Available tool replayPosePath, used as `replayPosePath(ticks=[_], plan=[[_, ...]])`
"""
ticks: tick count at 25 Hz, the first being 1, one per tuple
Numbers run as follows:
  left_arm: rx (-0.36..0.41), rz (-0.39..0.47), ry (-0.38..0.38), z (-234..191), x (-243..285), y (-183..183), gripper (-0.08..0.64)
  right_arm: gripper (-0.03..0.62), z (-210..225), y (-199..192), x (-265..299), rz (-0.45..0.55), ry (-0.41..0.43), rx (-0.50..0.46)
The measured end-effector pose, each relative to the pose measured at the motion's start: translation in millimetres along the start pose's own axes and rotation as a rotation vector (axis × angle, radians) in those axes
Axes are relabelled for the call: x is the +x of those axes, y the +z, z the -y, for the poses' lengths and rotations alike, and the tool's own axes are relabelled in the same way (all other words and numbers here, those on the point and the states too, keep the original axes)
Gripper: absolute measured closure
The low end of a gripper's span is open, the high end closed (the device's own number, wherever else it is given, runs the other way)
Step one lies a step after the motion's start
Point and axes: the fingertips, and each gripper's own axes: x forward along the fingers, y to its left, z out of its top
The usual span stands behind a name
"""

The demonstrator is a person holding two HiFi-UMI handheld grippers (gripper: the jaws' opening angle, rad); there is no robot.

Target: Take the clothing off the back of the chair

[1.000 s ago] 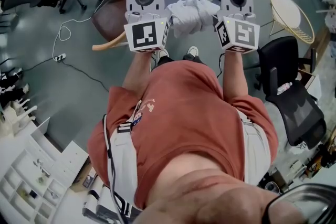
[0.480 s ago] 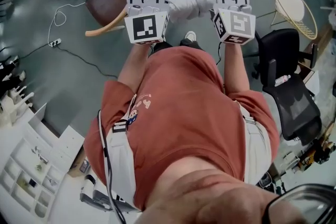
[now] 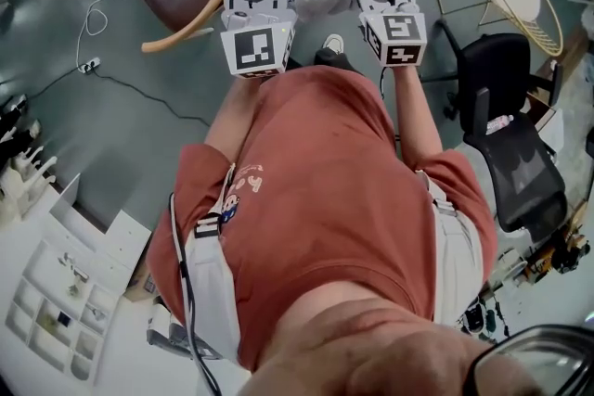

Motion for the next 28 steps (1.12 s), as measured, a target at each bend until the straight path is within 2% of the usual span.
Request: replayPosePath(ticks=[2,4,9,14,19,24,28], plan=[[-0.004,-0.009,-0.001,-0.1,-2.3,-4.7,0.546,0.353,-9.7,-19.2,4.5,-0.069,0.055,-0.007],[-0.012,-0.018,-0.004,1.4,-4.8,-9.4,0.546,0.297,-19.0,-37.8,8.2,-0.142,0.102,-0.042],[-0.023,-0.040,-0.013,6.2,-8.9,-22.3,0.546,0.209,-35.1,-79.7,16.2,-0.334,0.171,-0.267],[-0.023,-0.060,-0.016,5.8,-11.6,-30.0,0.546,0.177,-37.6,-111.6,32.3,-0.489,0.172,-0.482],[-0.022,-0.070,-0.016,5.4,-14.1,-34.7,0.546,0.169,-30.6,-138.3,47.1,-0.609,0.161,-0.628],[-0.022,-0.070,0.002,-2.3,-15.7,-34.5,0.546,0.169,-30.4,-149.7,63.4,-0.667,0.159,-0.731],[-0.028,-0.074,0.012,-8.7,-17.7,-37.9,0.546,0.170,-35.6,-156.0,72.2,-0.663,0.150,-0.775]])
